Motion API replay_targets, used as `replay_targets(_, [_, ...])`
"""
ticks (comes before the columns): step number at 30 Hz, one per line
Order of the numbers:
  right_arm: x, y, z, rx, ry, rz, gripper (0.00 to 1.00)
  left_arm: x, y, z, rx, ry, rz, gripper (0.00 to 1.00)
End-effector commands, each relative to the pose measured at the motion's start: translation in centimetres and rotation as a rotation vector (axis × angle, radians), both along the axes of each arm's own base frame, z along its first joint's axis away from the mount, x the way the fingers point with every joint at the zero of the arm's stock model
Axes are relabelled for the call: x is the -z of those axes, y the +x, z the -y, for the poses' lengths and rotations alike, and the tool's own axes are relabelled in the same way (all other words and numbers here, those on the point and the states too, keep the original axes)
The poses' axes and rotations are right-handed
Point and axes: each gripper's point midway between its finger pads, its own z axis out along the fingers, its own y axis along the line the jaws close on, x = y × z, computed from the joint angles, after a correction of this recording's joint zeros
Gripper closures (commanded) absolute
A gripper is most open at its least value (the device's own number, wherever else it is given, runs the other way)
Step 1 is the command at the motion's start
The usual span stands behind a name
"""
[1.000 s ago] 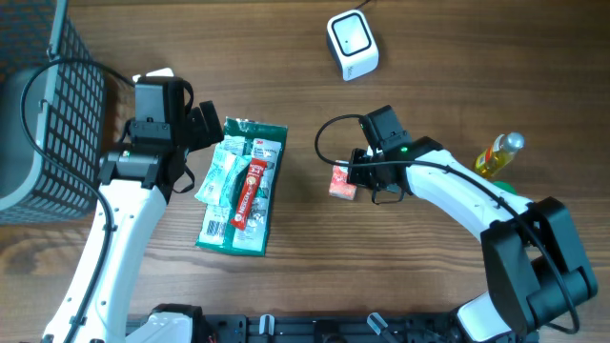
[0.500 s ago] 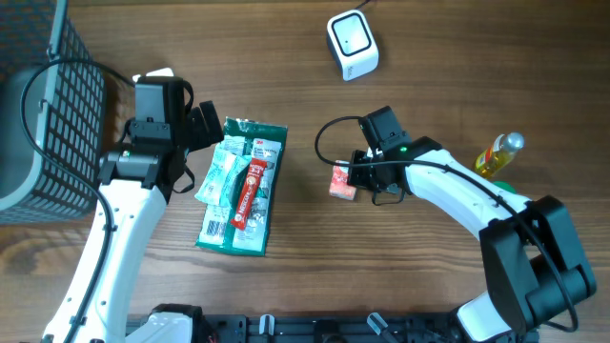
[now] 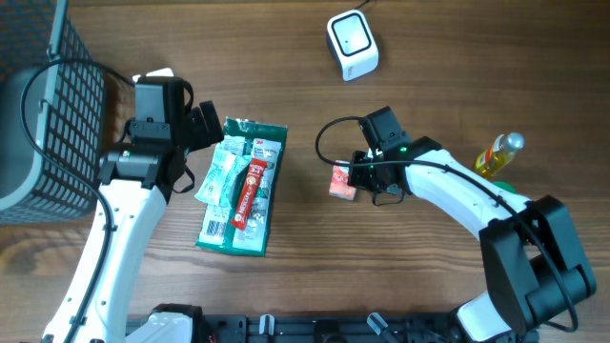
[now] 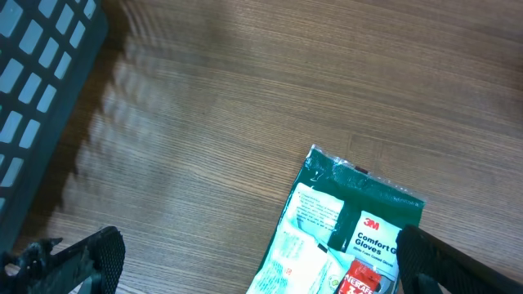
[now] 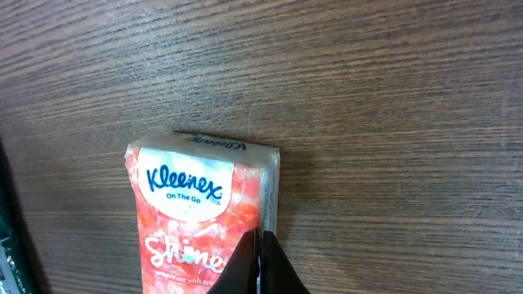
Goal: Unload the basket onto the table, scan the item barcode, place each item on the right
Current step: 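Lower the right gripper and align its fingers around the Kleenex pack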
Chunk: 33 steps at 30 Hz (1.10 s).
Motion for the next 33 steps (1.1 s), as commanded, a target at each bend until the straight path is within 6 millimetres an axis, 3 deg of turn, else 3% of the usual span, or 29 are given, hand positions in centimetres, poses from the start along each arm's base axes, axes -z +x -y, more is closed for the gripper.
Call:
replay_targets(1, [0.8, -0.2, 0.3, 0.017, -0.006, -0.027, 0.96, -0.6, 0.2, -0.2, -0.02, -0.007, 0.02, 0.0])
replay_targets(7, [-2.3, 0.8, 0.1, 0.033, 0.046, 0.05, 0.96, -0.6, 0.2, -0.2, -0.02, -0.007, 0.02, 0.0])
replay_targets(18, [0.8, 0.0, -0.1, 0.026, 0.037, -0.036, 0.96, -0.6, 0.2, -0.2, -0.02, -0.007, 0.02, 0.0])
replay_targets(28, [-0.9, 0.6, -1.2, 0.008, 0.102, 0.006, 0.96, -0.6, 0.2, -0.2, -0.02, -0.007, 0.02, 0.0])
replay_targets(33, [-1.8, 0.8, -2.7, -0.055, 0.179, 0.021, 0.96, -0.6, 0.2, -0.2, -0.02, -0.007, 0.02, 0.0])
